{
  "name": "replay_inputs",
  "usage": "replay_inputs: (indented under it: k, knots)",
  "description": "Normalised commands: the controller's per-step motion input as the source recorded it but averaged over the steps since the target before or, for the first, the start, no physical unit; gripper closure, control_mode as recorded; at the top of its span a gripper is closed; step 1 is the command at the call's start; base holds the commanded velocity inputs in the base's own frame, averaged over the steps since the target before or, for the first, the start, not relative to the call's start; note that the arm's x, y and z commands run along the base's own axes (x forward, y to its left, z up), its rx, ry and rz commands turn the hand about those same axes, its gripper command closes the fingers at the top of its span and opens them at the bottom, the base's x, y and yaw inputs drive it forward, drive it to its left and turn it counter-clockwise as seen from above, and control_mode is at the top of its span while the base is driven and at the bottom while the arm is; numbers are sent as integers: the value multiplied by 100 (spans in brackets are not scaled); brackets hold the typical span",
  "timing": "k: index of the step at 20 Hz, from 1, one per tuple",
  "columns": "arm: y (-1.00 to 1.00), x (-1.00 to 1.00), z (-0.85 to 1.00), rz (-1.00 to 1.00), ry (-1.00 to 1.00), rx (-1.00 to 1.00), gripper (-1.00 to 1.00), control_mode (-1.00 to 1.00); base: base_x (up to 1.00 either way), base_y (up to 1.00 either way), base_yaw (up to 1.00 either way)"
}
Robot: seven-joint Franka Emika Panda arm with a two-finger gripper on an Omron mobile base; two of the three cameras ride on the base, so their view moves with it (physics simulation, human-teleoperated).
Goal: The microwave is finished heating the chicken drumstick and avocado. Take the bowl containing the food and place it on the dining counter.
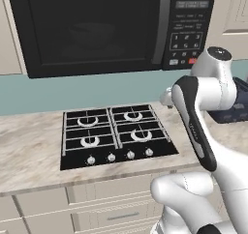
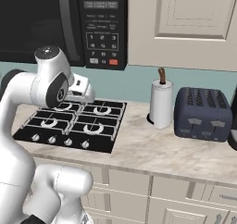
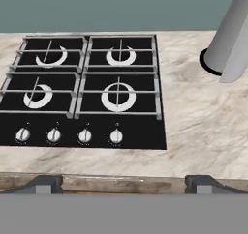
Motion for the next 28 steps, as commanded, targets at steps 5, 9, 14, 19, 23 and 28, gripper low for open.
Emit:
replay_inputs:
  k: [5,9,14,19,23,28]
  knots:
    - [0,-21,51,0,-37,8,-100,-100,0,0,0]
    - [0,-20,55,0,-40,6,-100,-100,0,0,0]
    - [6,-25,56,0,-40,1,-100,-100,0,0,0]
    - [11,-17,51,0,-40,0,-100,-100,0,0,0]
    - [14,-4,52,-1,-37,0,-100,-100,0,0,0]
    - [3,0,44,-5,-26,0,-100,-100,0,0,0]
